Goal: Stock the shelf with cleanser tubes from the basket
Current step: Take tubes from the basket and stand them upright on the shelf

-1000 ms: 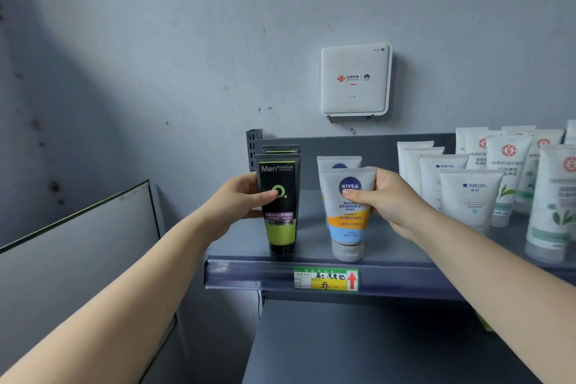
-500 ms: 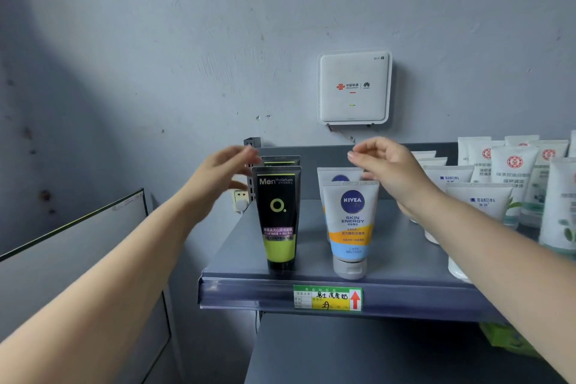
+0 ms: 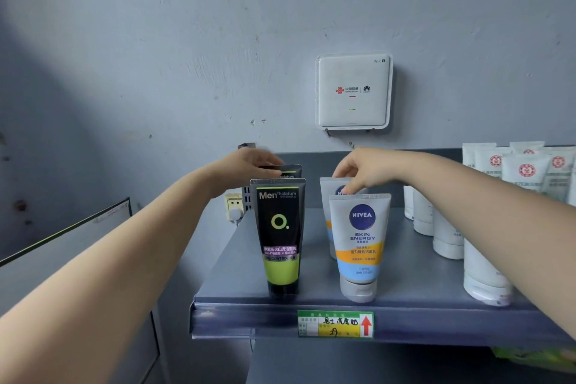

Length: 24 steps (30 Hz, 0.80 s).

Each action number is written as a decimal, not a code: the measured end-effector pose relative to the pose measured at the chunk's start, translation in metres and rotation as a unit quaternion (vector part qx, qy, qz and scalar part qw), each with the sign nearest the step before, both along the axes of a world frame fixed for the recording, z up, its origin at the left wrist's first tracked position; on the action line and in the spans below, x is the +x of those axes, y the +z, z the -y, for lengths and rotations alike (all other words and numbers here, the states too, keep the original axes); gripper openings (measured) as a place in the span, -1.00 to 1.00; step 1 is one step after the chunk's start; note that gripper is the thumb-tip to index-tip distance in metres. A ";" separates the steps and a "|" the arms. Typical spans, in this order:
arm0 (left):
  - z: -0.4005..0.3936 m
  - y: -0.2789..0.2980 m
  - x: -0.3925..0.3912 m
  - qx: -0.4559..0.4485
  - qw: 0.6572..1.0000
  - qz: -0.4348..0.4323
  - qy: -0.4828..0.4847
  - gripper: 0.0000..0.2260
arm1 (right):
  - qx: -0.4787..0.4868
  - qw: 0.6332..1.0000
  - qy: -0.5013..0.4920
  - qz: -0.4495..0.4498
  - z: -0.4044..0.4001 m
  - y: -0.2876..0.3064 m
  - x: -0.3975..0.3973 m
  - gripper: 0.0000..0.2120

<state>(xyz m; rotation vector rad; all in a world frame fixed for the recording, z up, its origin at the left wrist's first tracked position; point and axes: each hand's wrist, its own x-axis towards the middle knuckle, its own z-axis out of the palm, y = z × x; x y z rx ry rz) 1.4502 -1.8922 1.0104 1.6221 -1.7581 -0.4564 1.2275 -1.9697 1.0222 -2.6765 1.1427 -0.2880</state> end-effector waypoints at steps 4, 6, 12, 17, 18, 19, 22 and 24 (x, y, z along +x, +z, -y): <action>0.001 -0.001 0.000 0.027 0.999 0.032 -0.007 -0.90 | 0.013 1.000 0.004 0.007 0.003 0.000 0.000 -0.80; -0.001 -0.001 0.000 0.038 0.999 0.019 -0.015 -0.90 | 0.019 1.000 0.012 0.004 0.002 0.001 -0.001 -0.82; -0.006 0.000 -0.002 0.040 0.999 -0.001 -0.028 -0.89 | 0.018 1.000 0.001 0.008 -0.002 0.001 -0.005 -0.81; -0.010 0.002 -0.004 0.045 0.998 0.005 -0.036 -0.87 | 0.027 0.999 -0.014 0.014 -0.006 0.001 -0.006 -0.81; -0.011 0.002 -0.005 0.045 0.998 0.004 -0.038 -0.87 | 0.026 0.999 -0.016 0.014 -0.007 0.001 -0.007 -0.81; -0.011 0.003 -0.005 0.045 0.998 0.003 -0.040 -0.87 | 0.025 0.999 -0.017 0.014 -0.007 0.001 -0.007 -0.81; -0.012 0.001 -0.006 0.044 0.998 -0.004 -0.044 -0.84 | 0.027 0.999 -0.022 0.021 -0.009 0.001 -0.008 -0.82; -0.012 0.000 -0.007 0.041 0.998 -0.011 -0.042 -0.83 | 0.024 0.999 -0.026 0.024 -0.010 0.000 -0.008 -0.82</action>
